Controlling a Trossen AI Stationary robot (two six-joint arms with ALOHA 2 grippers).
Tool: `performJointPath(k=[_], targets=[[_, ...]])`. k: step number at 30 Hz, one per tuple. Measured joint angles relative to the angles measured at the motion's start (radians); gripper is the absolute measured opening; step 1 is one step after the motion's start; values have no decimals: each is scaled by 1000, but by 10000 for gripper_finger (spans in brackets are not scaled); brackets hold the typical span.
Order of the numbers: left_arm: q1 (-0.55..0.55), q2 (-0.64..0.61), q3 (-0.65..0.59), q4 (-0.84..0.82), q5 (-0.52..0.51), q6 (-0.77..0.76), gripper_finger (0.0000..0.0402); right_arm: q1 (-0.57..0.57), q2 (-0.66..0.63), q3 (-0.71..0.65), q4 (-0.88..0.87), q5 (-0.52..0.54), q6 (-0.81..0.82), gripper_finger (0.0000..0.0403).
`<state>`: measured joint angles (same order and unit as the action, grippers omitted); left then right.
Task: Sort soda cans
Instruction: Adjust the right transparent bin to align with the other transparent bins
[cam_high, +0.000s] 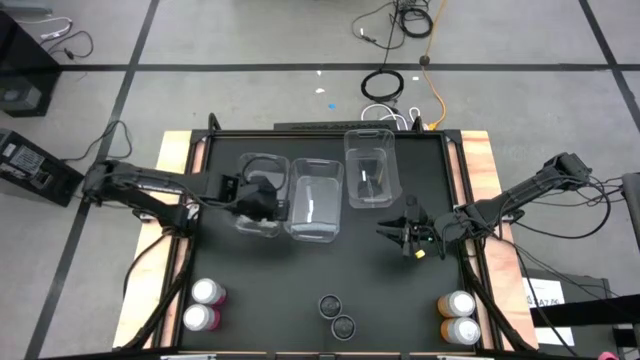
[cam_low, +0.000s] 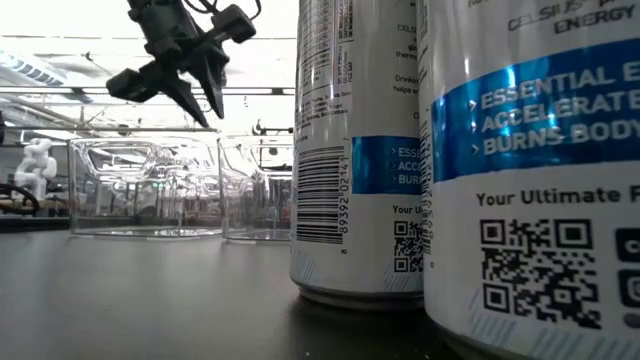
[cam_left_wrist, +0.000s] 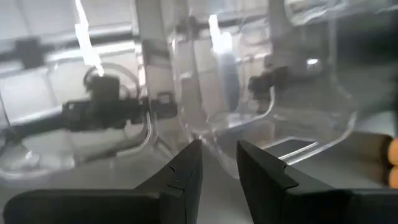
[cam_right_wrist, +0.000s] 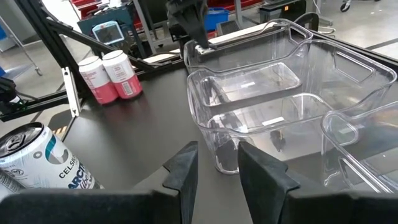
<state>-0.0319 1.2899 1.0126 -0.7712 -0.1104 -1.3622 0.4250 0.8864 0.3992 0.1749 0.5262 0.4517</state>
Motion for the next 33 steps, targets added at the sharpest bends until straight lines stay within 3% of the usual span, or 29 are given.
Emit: performJointPath(k=[8, 14, 18, 24, 33], targets=[[0, -43, 0, 2, -102, 149, 109, 0, 0, 0, 1, 2, 0, 107], [-1, -48, 0, 87, -234, 494, 109, 0, 0, 0, 27, 25, 8, 107], [-5, -76, 0, 250, -261, 741, 109, 0, 0, 0, 45, 29, -15, 107], [-30, -180, 0, 381, -265, 1074, 109, 0, 0, 0, 60, 25, -19, 107], [-70, -426, -8, 346, -275, 1261, 108, 0, 0, 5, 173, 73, -26, 107]])
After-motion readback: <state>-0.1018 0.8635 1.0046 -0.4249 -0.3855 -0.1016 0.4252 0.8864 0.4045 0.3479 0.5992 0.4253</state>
